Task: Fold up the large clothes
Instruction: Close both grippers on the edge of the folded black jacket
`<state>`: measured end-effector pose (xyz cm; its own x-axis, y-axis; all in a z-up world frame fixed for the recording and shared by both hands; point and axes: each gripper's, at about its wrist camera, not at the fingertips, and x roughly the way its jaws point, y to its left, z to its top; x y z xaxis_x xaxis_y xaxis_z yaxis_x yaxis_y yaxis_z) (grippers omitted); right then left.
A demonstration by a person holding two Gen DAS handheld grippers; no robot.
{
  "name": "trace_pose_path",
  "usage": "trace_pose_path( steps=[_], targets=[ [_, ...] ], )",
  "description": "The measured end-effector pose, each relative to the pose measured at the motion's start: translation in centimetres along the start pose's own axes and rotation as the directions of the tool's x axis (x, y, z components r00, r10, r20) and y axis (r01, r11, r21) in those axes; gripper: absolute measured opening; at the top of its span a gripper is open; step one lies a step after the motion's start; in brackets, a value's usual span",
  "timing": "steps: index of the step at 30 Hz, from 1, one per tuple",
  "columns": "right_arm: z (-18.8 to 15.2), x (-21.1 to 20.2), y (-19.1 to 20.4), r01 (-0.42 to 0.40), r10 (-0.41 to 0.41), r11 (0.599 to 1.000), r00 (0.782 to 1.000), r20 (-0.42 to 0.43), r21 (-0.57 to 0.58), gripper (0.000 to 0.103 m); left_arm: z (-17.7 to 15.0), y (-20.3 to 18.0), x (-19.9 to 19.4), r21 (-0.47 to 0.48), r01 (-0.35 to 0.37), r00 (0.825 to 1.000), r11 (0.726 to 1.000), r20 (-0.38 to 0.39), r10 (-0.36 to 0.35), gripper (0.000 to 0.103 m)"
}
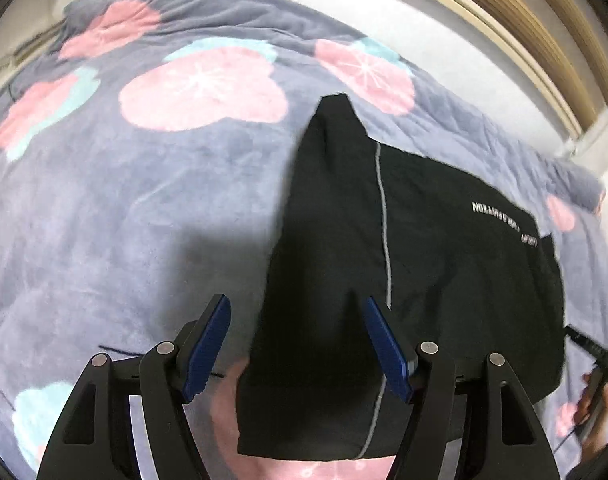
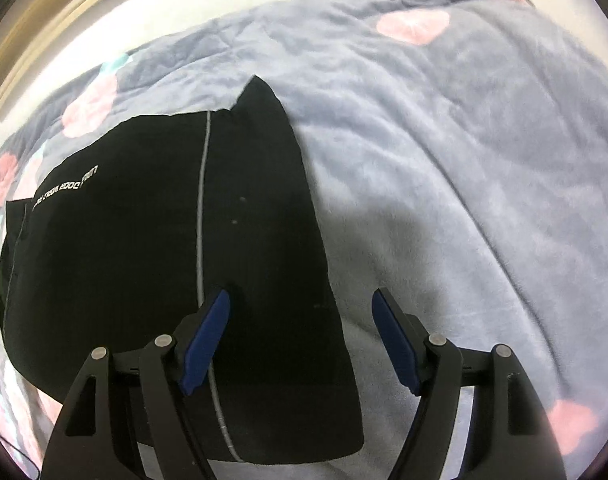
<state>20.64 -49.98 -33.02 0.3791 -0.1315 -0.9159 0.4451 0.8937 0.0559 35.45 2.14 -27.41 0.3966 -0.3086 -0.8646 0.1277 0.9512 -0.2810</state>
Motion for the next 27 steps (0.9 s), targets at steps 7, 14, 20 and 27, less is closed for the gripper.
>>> trace_pose_path(
  steps=[7, 14, 20, 27],
  targets=[
    [0.9, 2.9, -1.1, -0.137, 0.140, 0.989, 0.988, -0.058, 0.049, 0.077, 0.6, 1.7, 3.0, -0.079, 0.107, 0.989, 0.991, -0.095, -0.114, 0.072],
    [0.7, 3.2, -2.1, -0.223, 0.233, 0.970, 0.968, -0.093, 0.100, 0.084, 0.2, 1.7, 5.4, -0.114, 0.172, 0.970, 0.979, -0.152, -0.188, 0.073],
    [0.9, 4.3, -1.6, -0.275, 0.289, 0.953, 0.951, -0.113, 0.127, 0.084, 0.8, 1.4, 6.1, -0.122, 0.212, 0.959, 0.970, -0.162, -0.231, 0.073],
    [1.1, 6.3, -1.9, -0.323, 0.349, 0.930, 0.926, -0.144, 0.176, 0.090, 1.2, 1.1, 7.8, -0.125, 0.263, 0.935, 0.957, -0.211, -0.284, 0.075]
  ],
)
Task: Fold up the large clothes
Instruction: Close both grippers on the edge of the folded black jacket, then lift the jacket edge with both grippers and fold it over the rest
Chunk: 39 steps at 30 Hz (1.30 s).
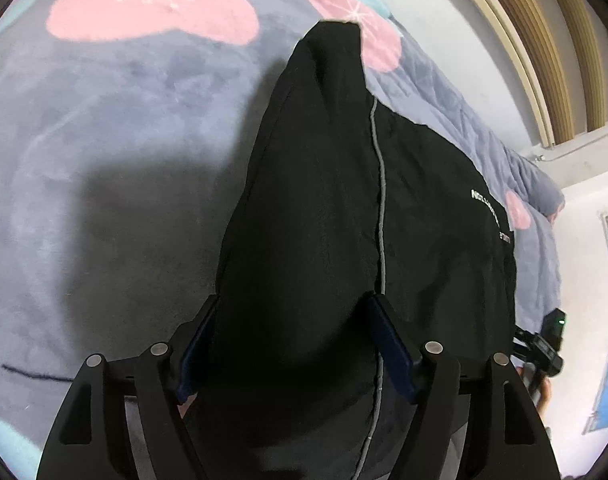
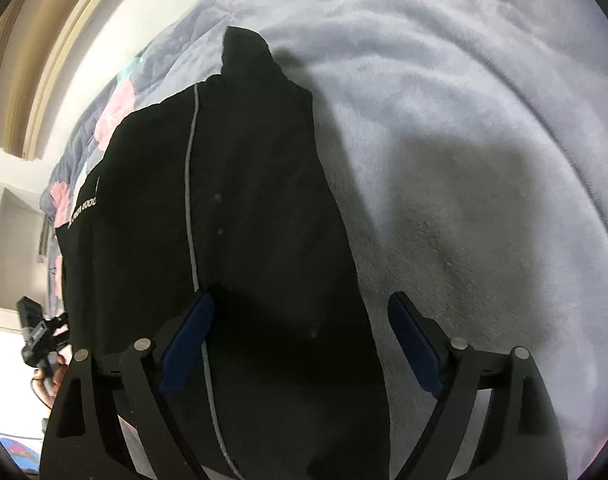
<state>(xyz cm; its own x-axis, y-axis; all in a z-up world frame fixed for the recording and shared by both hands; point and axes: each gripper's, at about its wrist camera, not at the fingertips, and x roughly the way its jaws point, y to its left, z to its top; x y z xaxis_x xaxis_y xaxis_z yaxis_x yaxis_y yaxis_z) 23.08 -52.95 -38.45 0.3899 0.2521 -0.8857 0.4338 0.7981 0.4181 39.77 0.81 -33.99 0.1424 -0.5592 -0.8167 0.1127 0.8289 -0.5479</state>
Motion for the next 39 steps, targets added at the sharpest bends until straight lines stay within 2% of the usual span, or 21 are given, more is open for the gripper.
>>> trace_pose_path(
  steps=[4, 7, 9, 11, 12, 13, 14, 15, 18, 19, 20, 25, 28, 29, 30, 32, 33, 35, 37, 39],
  targets=[
    [1.2, 1.9, -0.5, -0.080, 0.082, 0.996, 0.995, -0.058, 0.037, 0.091, 0.9, 1.0, 1.3, -0.033, 0.059, 0.997, 0.998, -0.043, -0.061, 0.079],
    [2.0, 3.6, -0.9, -0.131, 0.137, 0.989, 0.986, -0.090, 0.070, 0.102, 1.6, 0.8, 2.5, -0.019, 0.064, 0.996, 0.998, -0.061, -0.065, 0.082],
    [2.4, 4.3, -1.3, -0.165, 0.175, 0.981, 0.979, -0.100, 0.098, 0.103, 1.7, 0.9, 3.1, -0.024, 0.078, 0.994, 0.997, -0.070, -0.080, 0.085],
    [2.4, 4.2, -0.9, -0.164, 0.173, 0.983, 0.980, -0.101, 0.084, 0.101, 2.0, 1.3, 3.8, -0.053, 0.107, 0.991, 0.993, -0.078, -0.111, 0.087],
    [2.3, 4.0, -0.6, -0.169, 0.175, 0.983, 0.980, -0.094, 0.069, 0.097, 2.1, 1.2, 4.0, -0.060, 0.112, 0.990, 0.992, -0.077, -0.116, 0.087],
    [2.1, 3.7, -0.4, -0.194, 0.199, 0.979, 0.976, -0.086, 0.061, 0.082, 2.1, 1.1, 4.0, -0.058, 0.107, 0.991, 0.993, -0.072, -0.111, 0.085],
    [2.0, 3.3, -0.2, -0.249, 0.254, 0.966, 0.964, -0.078, 0.069, 0.067, 2.0, 0.6, 3.9, -0.041, 0.100, 0.993, 0.994, -0.061, -0.102, 0.079],
    [1.7, 2.7, -0.1, -0.254, 0.258, 0.965, 0.964, -0.068, 0.070, 0.065, 1.8, 0.1, 3.6, -0.020, 0.118, 0.992, 0.993, -0.052, -0.119, 0.059],
    [1.3, 2.0, 1.1, -0.248, 0.249, 0.968, 0.968, -0.043, 0.032, 0.052, 1.0, -1.4, 2.1, 0.055, 0.068, 0.998, 0.996, -0.010, -0.068, 0.042],
    [1.1, 1.5, 1.4, -0.250, 0.251, 0.968, 0.967, -0.032, 0.022, 0.043, 0.7, -1.9, 1.3, 0.064, 0.069, 0.997, 0.996, 0.014, -0.070, 0.037],
    [0.9, 0.8, 1.9, -0.251, 0.251, 0.968, 0.968, -0.017, 0.008, 0.037, 0.5, -2.1, 0.7, 0.062, 0.081, 0.996, 0.995, 0.027, -0.083, 0.035],
    [-0.6, -3.2, 4.5, -0.227, 0.230, 0.972, 0.971, 0.059, -0.053, 0.025, -1.3, -4.8, -3.8, 0.083, 0.174, 0.977, 0.981, 0.111, -0.182, 0.028],
    [-1.6, -6.5, 6.0, -0.229, 0.235, 0.971, 0.966, 0.108, -0.071, 0.017, -2.9, -7.1, -6.6, 0.123, 0.198, 0.966, 0.972, 0.145, -0.215, 0.028],
    [-2.0, -7.4, 6.5, -0.253, 0.261, 0.964, 0.959, 0.111, -0.082, 0.016, -3.5, -7.6, -7.6, 0.136, 0.211, 0.961, 0.968, 0.153, -0.231, 0.028],
    [-2.3, -8.2, 7.6, -0.277, 0.287, 0.956, 0.952, 0.110, -0.093, 0.016, -4.0, -8.4, -8.4, 0.148, 0.223, 0.956, 0.964, 0.160, -0.245, 0.028],
    [-3.0, -9.5, 9.5, -0.204, 0.219, 0.970, 0.969, 0.110, -0.133, 0.016, -5.6, -9.6, -9.9, 0.185, 0.229, 0.954, 0.956, 0.153, -0.258, 0.027],
    [-3.3, -9.5, 10.1, -0.125, 0.141, 0.981, 0.985, 0.102, -0.149, 0.017, -6.3, -10.0, -10.1, 0.198, 0.203, 0.961, 0.959, 0.147, -0.234, 0.027],
    [-3.1, -8.3, 10.2, -0.075, 0.084, 0.986, 0.995, 0.058, -0.147, 0.029, -7.1, -9.2, -9.8, 0.183, 0.153, 0.976, 0.971, 0.129, -0.178, 0.028],
    [-2.3, -6.7, 9.4, -0.042, 0.045, 0.990, 0.999, 0.021, -0.133, 0.032, -6.7, -7.1, -8.0, 0.124, 0.089, 0.989, 0.988, 0.107, -0.102, 0.029],
    [-1.5, -5.8, 8.3, -0.011, 0.012, 0.988, 1.000, 0.006, -0.156, 0.047, -6.2, -3.9, -6.1, 0.021, 0.071, 0.994, 0.997, 0.081, -0.072, 0.030]
  ],
)
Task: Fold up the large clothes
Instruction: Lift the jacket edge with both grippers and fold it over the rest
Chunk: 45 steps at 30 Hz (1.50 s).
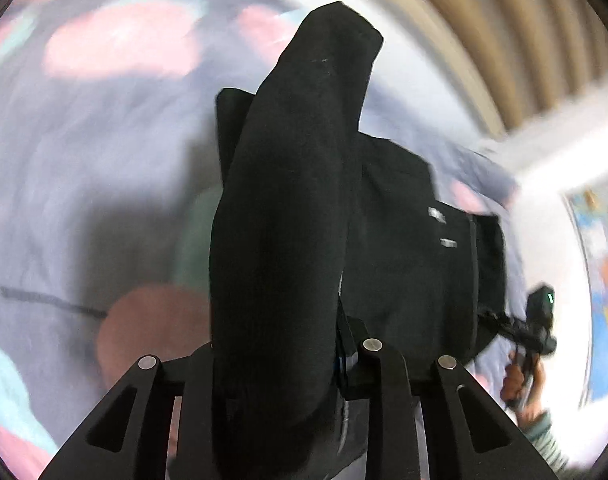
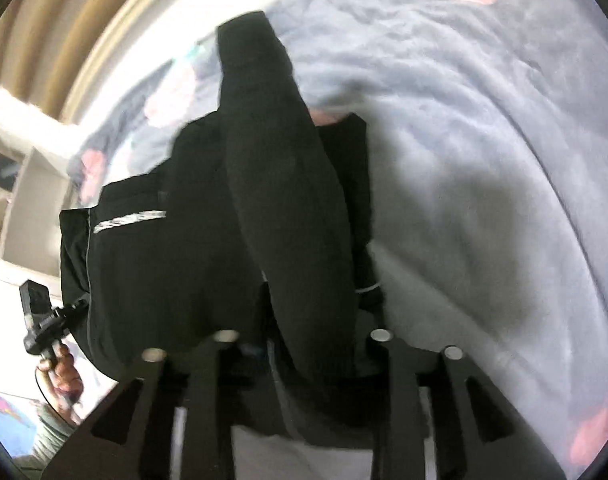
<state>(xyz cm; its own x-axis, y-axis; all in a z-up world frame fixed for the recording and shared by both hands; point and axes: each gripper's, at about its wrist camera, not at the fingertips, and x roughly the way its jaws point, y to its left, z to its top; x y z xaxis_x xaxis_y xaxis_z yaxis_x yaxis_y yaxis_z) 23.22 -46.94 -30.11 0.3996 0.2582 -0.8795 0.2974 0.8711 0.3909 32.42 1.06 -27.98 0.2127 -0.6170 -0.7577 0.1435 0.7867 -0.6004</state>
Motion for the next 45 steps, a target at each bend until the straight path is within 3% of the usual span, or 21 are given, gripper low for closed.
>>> trace_pose_path(
  steps=[1, 2, 8, 12, 14, 17, 18, 19, 21, 23, 25, 26, 29, 34, 39, 45],
  targets=[
    [0.5, 0.7, -0.6, 0.018, -0.018, 1.000, 1.000, -0.019, -0.001, 0.066, -0.2, 1.1, 0.2, -0.031, -0.001, 1.000, 1.000, -0.008, 0.001, 0.032],
    [0.7, 1.2, -1.1, 0.025, -0.024, 1.000, 0.999, -0.032, 0.006, 0.074, -0.4, 1.6, 0.4, -0.052, 0.002, 1.000, 0.999, -0.011, -0.002, 0.034],
    [1.4, 4.6, -7.3, -0.090, 0.098, 0.994, 0.986, -0.135, 0.063, 0.080, -0.3, 3.2, 1.4, -0.082, -0.004, 0.997, 0.997, -0.071, -0.001, 0.052],
    [2.1, 8.2, -9.2, -0.266, 0.288, 0.953, 0.942, -0.172, 0.143, 0.082, 0.6, 4.1, 3.0, -0.071, 0.001, 0.995, 0.997, -0.103, -0.009, 0.060],
    [2.2, 9.9, -9.9, -0.366, 0.397, 0.913, 0.899, -0.186, 0.181, 0.085, 1.0, 4.5, 3.7, -0.082, 0.017, 0.994, 0.997, -0.109, -0.026, 0.063],
    [2.6, 11.1, -10.1, -0.442, 0.478, 0.872, 0.860, -0.177, 0.208, 0.085, 1.4, 5.7, 5.1, -0.141, 0.070, 0.989, 0.987, -0.120, -0.087, 0.070],
    [2.7, 11.3, -10.0, -0.448, 0.485, 0.869, 0.856, -0.178, 0.209, 0.085, 1.3, 6.1, 5.5, -0.164, 0.089, 0.986, 0.982, -0.122, -0.110, 0.071],
    [2.9, 11.3, -9.8, -0.452, 0.487, 0.868, 0.855, -0.177, 0.206, 0.084, 1.2, 6.4, 6.0, -0.195, 0.113, 0.982, 0.974, -0.124, -0.139, 0.073],
    [3.0, 10.8, -9.2, -0.454, 0.482, 0.872, 0.861, -0.163, 0.182, 0.069, 1.2, 6.7, 6.5, -0.215, 0.124, 0.982, 0.969, -0.114, -0.151, 0.073],
    [2.9, 9.6, -8.4, -0.456, 0.475, 0.878, 0.869, -0.142, 0.145, 0.054, 1.0, 5.7, 5.9, -0.170, 0.105, 0.990, 0.980, -0.076, -0.119, 0.060],
    [2.5, 8.3, -7.6, -0.445, 0.455, 0.889, 0.883, -0.115, 0.102, 0.044, 0.3, 4.8, 4.5, -0.136, 0.102, 0.993, 0.986, -0.040, -0.108, 0.040],
    [2.3, 7.8, -7.3, -0.447, 0.455, 0.889, 0.885, -0.099, 0.095, 0.041, 0.0, 4.5, 3.6, -0.134, 0.119, 0.992, 0.984, -0.018, -0.122, 0.038],
    [1.2, 4.2, -5.6, -0.444, 0.445, 0.895, 0.894, -0.047, 0.034, 0.037, -0.7, 2.9, 1.1, -0.108, 0.164, 0.986, 0.981, 0.025, -0.162, 0.033],
    [-2.2, -2.6, -0.5, -0.395, 0.398, 0.913, 0.917, 0.010, -0.098, 0.035, -2.3, -2.5, -4.9, 0.028, 0.197, 0.977, 0.980, 0.077, -0.199, 0.033],
    [-7.1, -10.6, 1.2, -0.382, 0.393, 0.915, 0.917, 0.072, -0.127, 0.035, -4.7, -5.7, -12.0, 0.112, 0.224, 0.966, 0.968, 0.109, -0.236, 0.032],
    [-14.1, -17.0, 3.9, -0.314, 0.329, 0.936, 0.941, 0.077, -0.156, 0.035, -11.2, -8.2, -17.2, 0.160, 0.235, 0.963, 0.959, 0.095, -0.252, 0.033]
  ],
)
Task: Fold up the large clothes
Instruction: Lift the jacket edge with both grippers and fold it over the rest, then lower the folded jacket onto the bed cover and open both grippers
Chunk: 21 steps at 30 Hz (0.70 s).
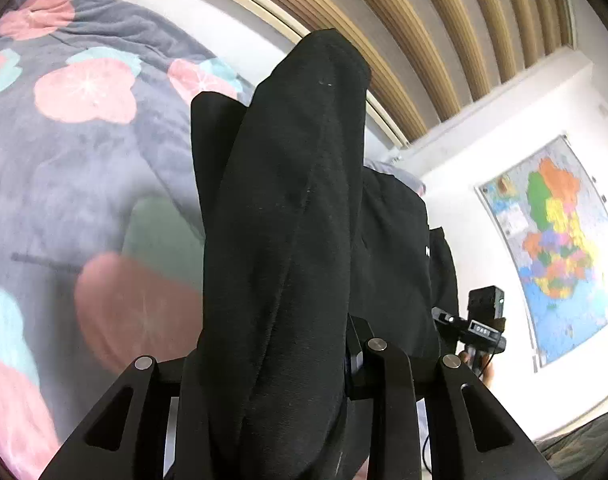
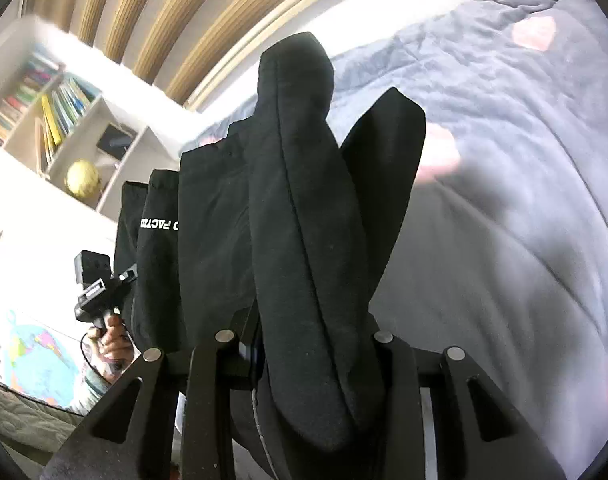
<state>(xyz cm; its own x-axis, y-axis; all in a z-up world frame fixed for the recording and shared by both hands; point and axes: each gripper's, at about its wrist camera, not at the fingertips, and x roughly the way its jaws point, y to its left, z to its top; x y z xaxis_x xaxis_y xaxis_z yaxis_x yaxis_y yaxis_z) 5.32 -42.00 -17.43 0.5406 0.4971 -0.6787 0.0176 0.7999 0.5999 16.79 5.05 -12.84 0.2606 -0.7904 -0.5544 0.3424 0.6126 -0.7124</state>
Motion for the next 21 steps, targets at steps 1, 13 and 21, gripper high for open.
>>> trace_pose_path(
  steps=[1, 13, 21],
  targets=[
    [-1.4, -0.6, 0.3, 0.013, -0.012, 1.000, 1.000, -0.012, 0.004, 0.035, -1.0, -0.1, -0.6, -0.006, -0.001, 1.000, 1.000, -0.009, 0.000, 0.033],
    [-15.3, 3.2, -8.0, 0.223, -0.187, 0.957, 0.963, -0.195, 0.184, 0.039, -13.8, 9.4, 4.0, -0.215, -0.159, 0.973, 0.964, -0.198, 0.116, 0.036],
    [-18.3, -3.2, -14.1, 0.352, -0.316, 0.845, 0.936, -0.155, 0.402, 0.060, -16.8, 18.3, 0.3, -0.585, -0.123, 0.990, 0.802, -0.125, 0.060, 0.049]
  ],
)
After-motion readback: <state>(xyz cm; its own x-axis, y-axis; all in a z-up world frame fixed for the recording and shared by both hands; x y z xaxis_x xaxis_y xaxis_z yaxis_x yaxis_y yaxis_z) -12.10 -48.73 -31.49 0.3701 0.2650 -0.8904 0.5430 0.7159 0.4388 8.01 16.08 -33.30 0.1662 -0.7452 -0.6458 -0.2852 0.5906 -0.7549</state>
